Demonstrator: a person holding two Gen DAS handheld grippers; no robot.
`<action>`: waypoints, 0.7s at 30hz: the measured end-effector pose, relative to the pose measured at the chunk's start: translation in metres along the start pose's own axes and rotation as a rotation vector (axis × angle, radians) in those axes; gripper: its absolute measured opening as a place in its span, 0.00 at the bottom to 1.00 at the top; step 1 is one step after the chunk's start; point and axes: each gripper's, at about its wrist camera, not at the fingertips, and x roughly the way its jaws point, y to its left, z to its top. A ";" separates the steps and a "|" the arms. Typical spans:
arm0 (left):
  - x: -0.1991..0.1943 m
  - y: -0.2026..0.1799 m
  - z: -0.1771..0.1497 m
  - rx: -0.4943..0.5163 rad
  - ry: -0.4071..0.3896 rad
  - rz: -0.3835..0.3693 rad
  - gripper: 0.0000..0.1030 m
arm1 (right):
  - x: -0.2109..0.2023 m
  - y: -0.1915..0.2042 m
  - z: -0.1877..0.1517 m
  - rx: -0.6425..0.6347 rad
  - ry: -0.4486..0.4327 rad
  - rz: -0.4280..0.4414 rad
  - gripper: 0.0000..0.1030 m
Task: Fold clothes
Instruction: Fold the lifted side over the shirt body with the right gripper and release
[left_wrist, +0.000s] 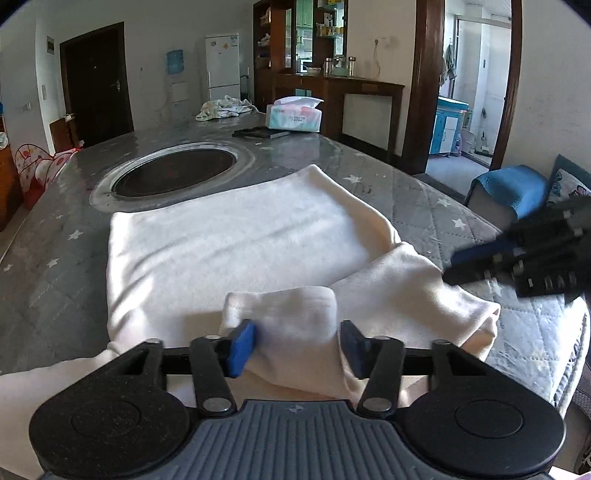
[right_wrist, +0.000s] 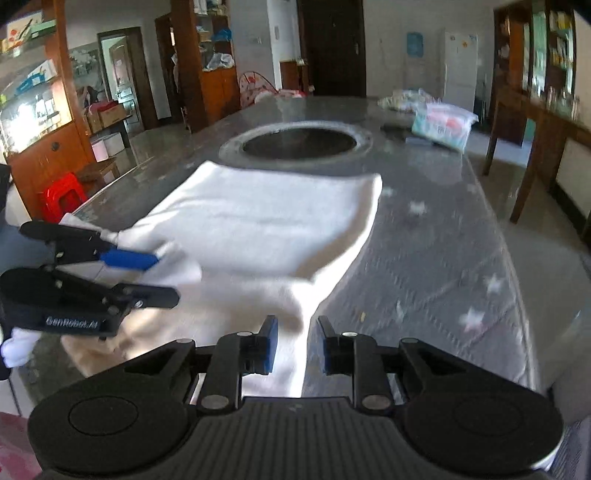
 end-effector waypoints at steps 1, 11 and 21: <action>-0.001 0.001 0.000 -0.005 0.000 0.003 0.32 | 0.003 0.000 0.005 -0.014 -0.008 0.002 0.21; -0.043 0.042 -0.018 -0.215 -0.035 0.059 0.15 | 0.040 0.013 0.024 -0.258 0.005 0.048 0.35; -0.053 0.053 -0.022 -0.243 -0.008 0.076 0.48 | 0.047 0.006 0.026 -0.306 0.040 0.086 0.16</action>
